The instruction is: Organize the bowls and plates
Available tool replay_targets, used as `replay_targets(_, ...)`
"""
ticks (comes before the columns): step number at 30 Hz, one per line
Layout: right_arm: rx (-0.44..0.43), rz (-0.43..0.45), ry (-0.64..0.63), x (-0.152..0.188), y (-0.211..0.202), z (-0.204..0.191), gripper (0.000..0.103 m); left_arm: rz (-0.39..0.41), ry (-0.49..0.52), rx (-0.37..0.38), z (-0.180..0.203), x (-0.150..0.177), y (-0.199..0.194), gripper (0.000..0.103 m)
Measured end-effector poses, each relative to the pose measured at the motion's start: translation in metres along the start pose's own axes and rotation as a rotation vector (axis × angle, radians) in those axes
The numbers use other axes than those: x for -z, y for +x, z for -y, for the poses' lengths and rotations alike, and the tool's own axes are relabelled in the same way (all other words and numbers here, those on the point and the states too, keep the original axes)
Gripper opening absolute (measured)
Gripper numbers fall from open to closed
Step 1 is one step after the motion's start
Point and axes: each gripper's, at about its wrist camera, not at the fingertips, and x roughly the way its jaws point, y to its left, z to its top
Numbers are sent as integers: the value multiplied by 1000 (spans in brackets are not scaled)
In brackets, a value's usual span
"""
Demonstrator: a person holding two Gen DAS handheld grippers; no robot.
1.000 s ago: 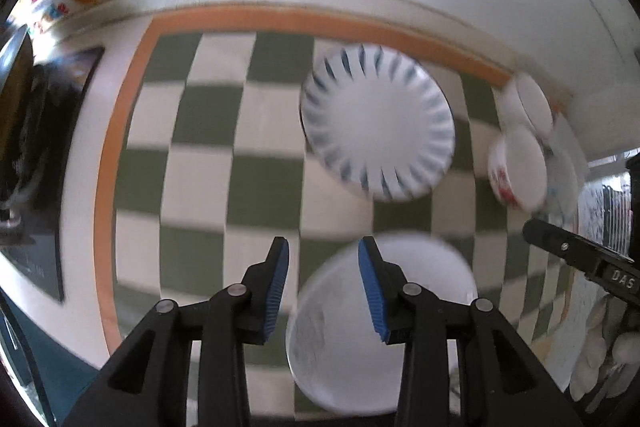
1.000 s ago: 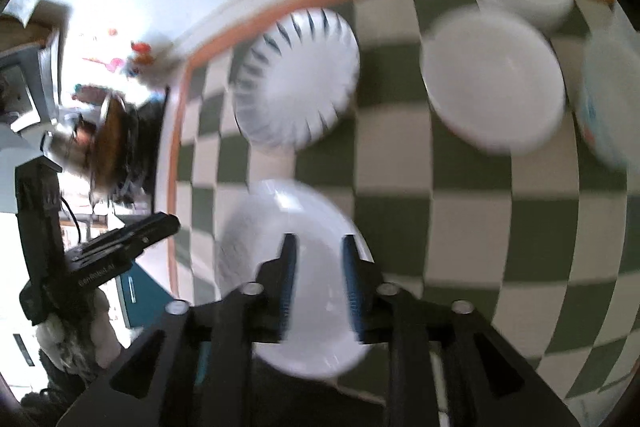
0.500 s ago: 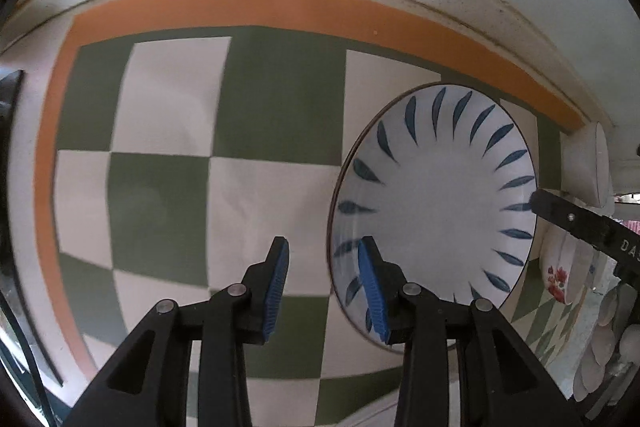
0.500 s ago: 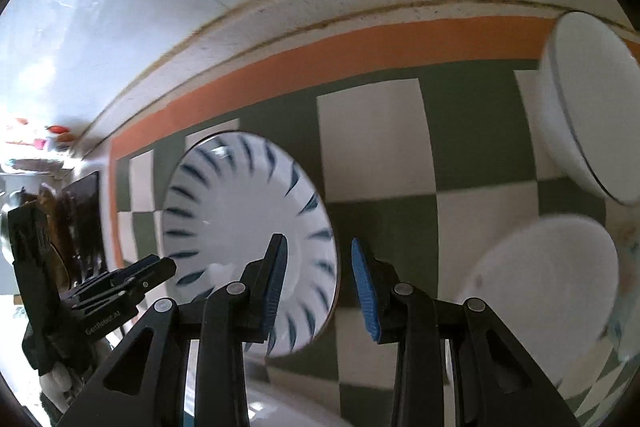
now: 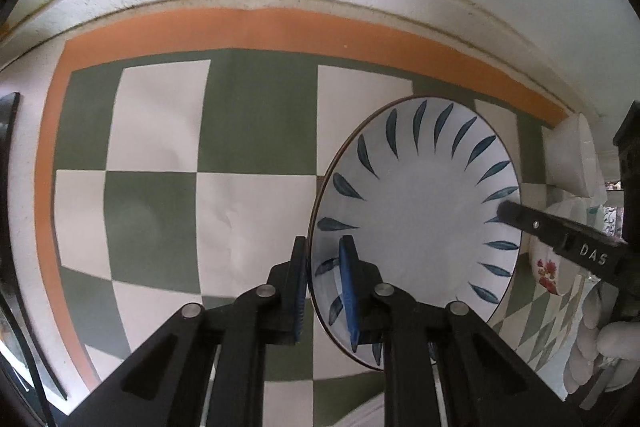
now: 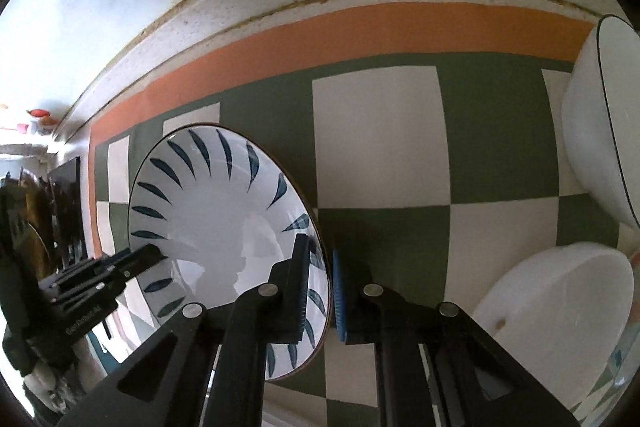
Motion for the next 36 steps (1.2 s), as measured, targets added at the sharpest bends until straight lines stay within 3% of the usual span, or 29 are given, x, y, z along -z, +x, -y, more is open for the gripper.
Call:
replay_targets(9, -63, 33, -40, 31, -38, -9, 11, 57, -6, -12, 13, 37, -54, 13)
replay_targets(18, -106, 46, -118, 92, -82, -14, 11, 94, -64, -13, 26, 109, -84, 13)
replay_targets(25, -116, 14, -124, 150, -87, -6, 11, 84, -70, 6, 33, 157, -91, 13)
replay_targets(36, -86, -18, -74, 203, -63, 8, 11, 20, 15, 3, 35, 181, -70, 13)
